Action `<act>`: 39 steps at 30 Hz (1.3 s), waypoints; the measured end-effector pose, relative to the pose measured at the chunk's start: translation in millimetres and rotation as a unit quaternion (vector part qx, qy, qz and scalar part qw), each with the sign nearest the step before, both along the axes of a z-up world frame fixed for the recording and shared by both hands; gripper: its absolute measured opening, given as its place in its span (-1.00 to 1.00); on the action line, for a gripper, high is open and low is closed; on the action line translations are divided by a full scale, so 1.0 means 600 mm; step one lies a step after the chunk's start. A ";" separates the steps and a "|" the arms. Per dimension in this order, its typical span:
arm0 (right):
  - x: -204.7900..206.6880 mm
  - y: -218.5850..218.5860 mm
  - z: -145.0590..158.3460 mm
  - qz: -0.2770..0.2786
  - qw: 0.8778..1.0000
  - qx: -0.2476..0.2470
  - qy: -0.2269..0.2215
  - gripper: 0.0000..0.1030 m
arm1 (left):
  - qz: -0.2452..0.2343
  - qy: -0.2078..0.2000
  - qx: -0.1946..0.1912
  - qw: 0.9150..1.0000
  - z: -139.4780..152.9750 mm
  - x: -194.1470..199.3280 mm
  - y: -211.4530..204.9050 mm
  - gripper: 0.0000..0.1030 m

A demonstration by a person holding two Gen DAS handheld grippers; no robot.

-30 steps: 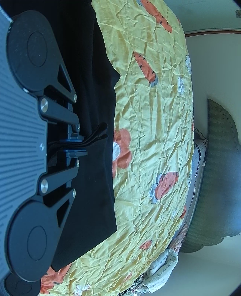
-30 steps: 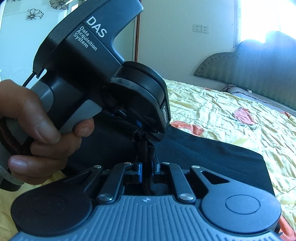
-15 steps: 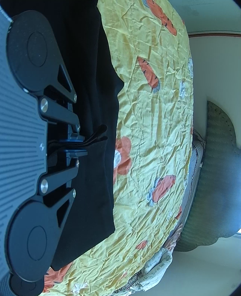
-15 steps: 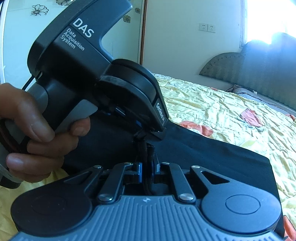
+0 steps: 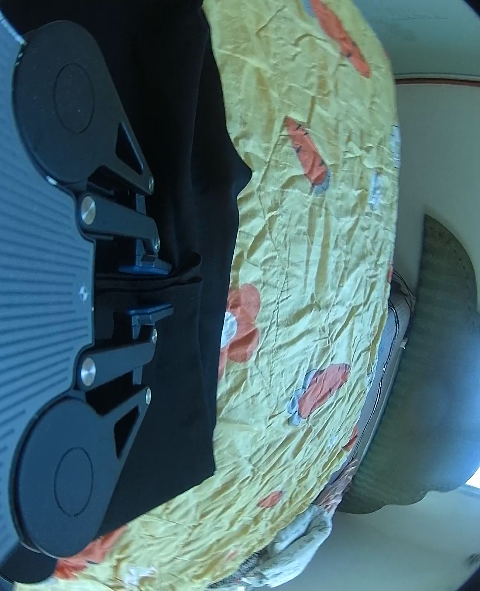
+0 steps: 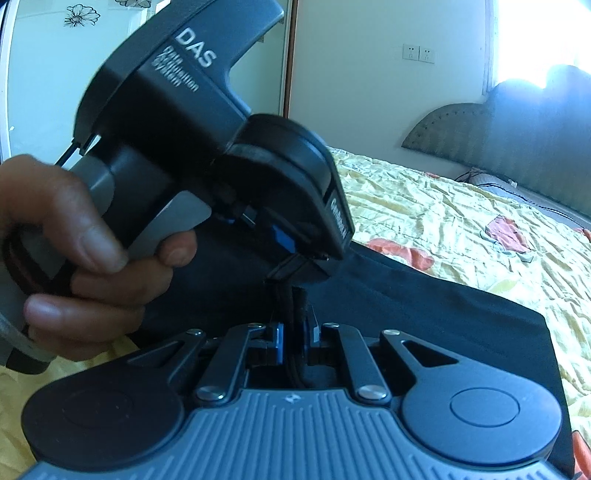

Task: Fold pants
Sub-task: 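Open both grippers and release the trouser leg end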

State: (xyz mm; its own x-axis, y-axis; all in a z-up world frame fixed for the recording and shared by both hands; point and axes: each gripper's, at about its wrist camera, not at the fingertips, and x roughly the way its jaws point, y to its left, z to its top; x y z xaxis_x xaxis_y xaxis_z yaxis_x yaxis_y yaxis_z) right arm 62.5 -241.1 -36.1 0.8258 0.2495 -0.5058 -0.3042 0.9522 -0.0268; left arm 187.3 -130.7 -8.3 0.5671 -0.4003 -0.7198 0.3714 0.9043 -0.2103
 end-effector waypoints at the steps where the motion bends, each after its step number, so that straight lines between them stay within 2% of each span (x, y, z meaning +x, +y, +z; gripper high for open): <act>1: 0.001 0.000 0.000 0.000 1.000 0.000 0.001 -0.82 | 0.003 0.004 -0.003 1.000 -0.001 0.004 0.001 -0.77; 4: 0.001 0.003 0.004 0.002 1.000 0.000 -0.008 -0.82 | 0.005 0.000 0.004 1.000 0.004 0.006 0.000 -0.77; 9: 0.001 0.008 0.020 0.006 1.000 0.008 -0.028 -0.82 | 0.009 -0.036 0.021 0.999 0.014 -0.009 -0.003 -0.78; 15: 0.005 0.022 -0.001 0.014 1.000 -0.006 0.004 -0.81 | 0.010 -0.031 0.042 0.999 -0.009 -0.013 -0.004 -0.78; 16: 0.007 0.024 -0.002 0.014 1.000 -0.006 0.012 -0.77 | 0.010 -0.032 0.038 0.999 -0.008 -0.014 -0.001 -0.78; 18: 0.006 0.024 -0.001 0.011 1.000 -0.002 0.018 -0.54 | 0.010 -0.030 0.035 0.999 -0.005 -0.014 0.004 -0.77; 20: 0.004 0.025 0.003 0.009 1.000 0.001 0.019 -0.21 | 0.018 -0.030 0.038 0.999 0.001 -0.013 0.013 -0.60; 22: -0.006 0.023 0.012 0.010 1.000 0.009 0.014 -0.11 | 0.034 -0.041 0.059 0.997 0.007 -0.013 0.022 -0.52; 25: -0.019 0.015 0.031 0.022 0.999 0.036 0.005 -0.11 | 0.052 -0.045 0.073 0.995 0.012 -0.005 0.044 -0.52; 30: -0.036 0.003 0.052 0.019 0.997 0.078 -0.009 -0.11 | 0.081 -0.019 0.068 0.994 0.012 0.022 0.077 -0.53; 33: -0.015 -0.006 0.043 0.013 0.996 0.088 0.023 -0.11 | 0.064 -0.012 0.077 0.995 0.009 0.037 0.062 -0.46; 36: 0.019 0.003 0.013 0.008 0.995 0.064 0.078 -0.11 | 0.061 -0.003 0.101 0.993 -0.008 0.053 0.044 -0.43; 39: 0.018 0.009 0.015 -0.001 0.995 0.069 0.078 -0.10 | 0.068 -0.010 0.094 0.993 -0.010 0.058 0.048 -0.41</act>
State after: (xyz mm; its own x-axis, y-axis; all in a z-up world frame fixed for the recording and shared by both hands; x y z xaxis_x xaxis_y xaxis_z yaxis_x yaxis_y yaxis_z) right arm 73.1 -235.6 -26.9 0.7401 0.3248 -0.5889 -0.2930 0.9439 0.1523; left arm 222.4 -101.9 -14.3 0.6220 -0.1788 -0.7624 0.2465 0.9688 -0.0261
